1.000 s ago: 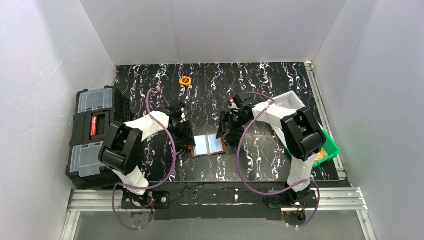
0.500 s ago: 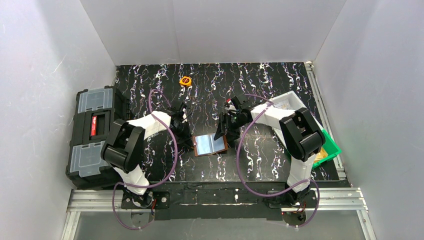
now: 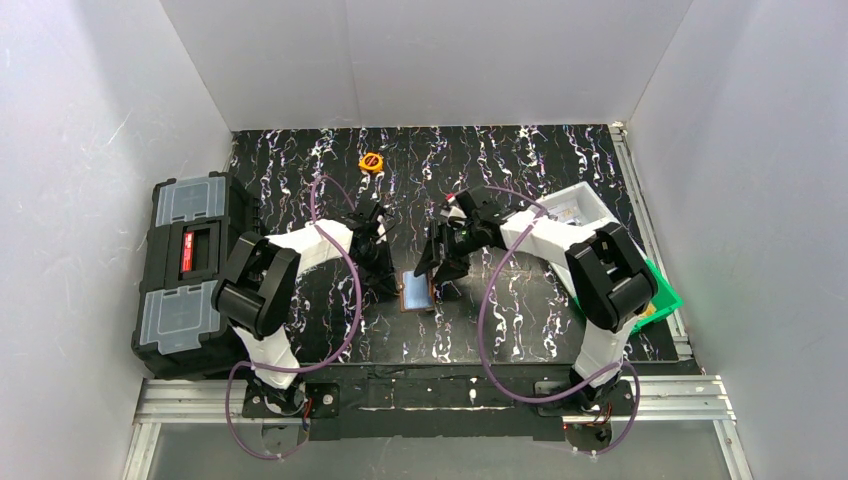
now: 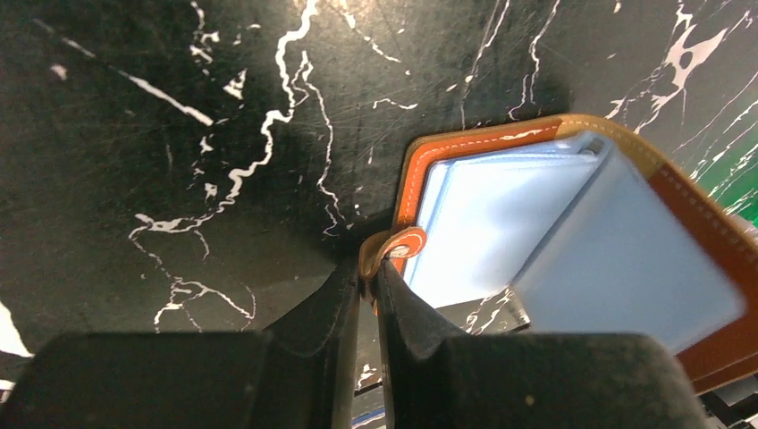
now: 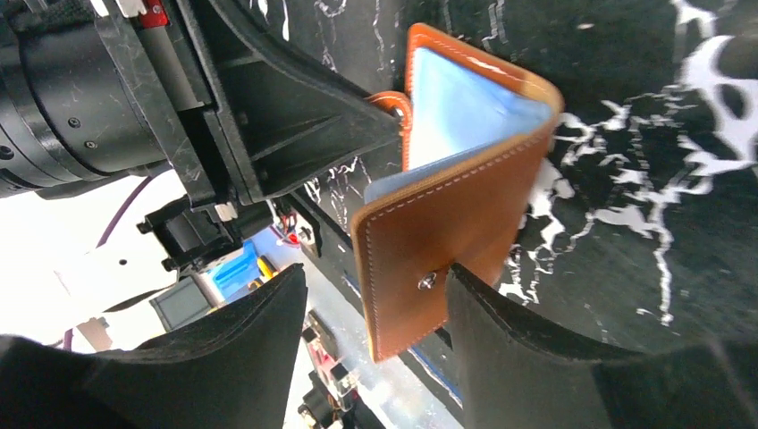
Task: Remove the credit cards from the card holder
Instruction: Close the card holder at the center of the board.
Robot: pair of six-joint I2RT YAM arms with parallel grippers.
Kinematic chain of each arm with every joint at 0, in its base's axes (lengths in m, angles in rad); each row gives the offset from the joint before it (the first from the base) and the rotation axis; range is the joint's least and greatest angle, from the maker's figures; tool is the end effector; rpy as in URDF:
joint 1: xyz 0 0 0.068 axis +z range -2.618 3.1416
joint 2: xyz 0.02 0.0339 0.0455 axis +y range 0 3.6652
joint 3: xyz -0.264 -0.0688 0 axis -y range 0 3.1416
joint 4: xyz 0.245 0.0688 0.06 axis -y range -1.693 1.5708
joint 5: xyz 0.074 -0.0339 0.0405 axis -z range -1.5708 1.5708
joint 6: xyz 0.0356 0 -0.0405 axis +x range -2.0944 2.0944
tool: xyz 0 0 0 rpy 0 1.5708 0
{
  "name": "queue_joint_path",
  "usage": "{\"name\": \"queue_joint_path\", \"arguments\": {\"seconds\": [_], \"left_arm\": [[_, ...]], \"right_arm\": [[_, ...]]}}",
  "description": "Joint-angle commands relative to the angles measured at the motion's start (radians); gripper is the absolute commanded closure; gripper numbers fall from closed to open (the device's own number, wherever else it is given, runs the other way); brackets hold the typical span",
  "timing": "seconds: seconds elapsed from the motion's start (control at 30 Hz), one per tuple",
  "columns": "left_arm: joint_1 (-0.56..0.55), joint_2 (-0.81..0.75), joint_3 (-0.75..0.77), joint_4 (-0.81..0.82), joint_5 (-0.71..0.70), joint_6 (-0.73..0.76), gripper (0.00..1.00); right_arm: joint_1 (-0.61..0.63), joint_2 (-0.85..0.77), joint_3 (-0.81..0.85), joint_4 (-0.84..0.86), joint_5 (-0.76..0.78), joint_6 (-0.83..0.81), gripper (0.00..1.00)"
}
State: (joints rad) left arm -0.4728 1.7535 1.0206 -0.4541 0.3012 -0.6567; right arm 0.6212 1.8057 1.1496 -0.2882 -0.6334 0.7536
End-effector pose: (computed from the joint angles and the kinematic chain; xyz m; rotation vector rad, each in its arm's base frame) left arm 0.2896 -0.1600 0.1536 -0.1813 2.8977 -0.6738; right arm 0.2906 0.2339 0.1851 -0.1103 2.7862 1.2723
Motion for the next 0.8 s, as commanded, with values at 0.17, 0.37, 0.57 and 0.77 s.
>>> {"name": "queue_joint_path", "arguments": {"seconds": [0.17,0.37,0.57,0.77], "left_arm": [[-0.015,0.035,-0.003,-0.002,-0.028,0.012,0.94],[-0.015,0.014,0.006,-0.027,-0.03,0.02,0.92],[-0.008,-0.06,0.039,-0.121,-0.109,0.049,0.82],[0.008,-0.163,0.081,-0.205,-0.163,0.073,0.69]], "right_arm": [[0.045,0.128,0.093,0.042,-0.023,0.09,0.34],[0.045,0.201,0.124,0.025,0.023,0.119,0.34],[0.045,0.216,0.118,-0.008,0.063,0.126,0.33],[0.044,0.216,0.13,-0.021,0.052,0.115,0.33]]}}
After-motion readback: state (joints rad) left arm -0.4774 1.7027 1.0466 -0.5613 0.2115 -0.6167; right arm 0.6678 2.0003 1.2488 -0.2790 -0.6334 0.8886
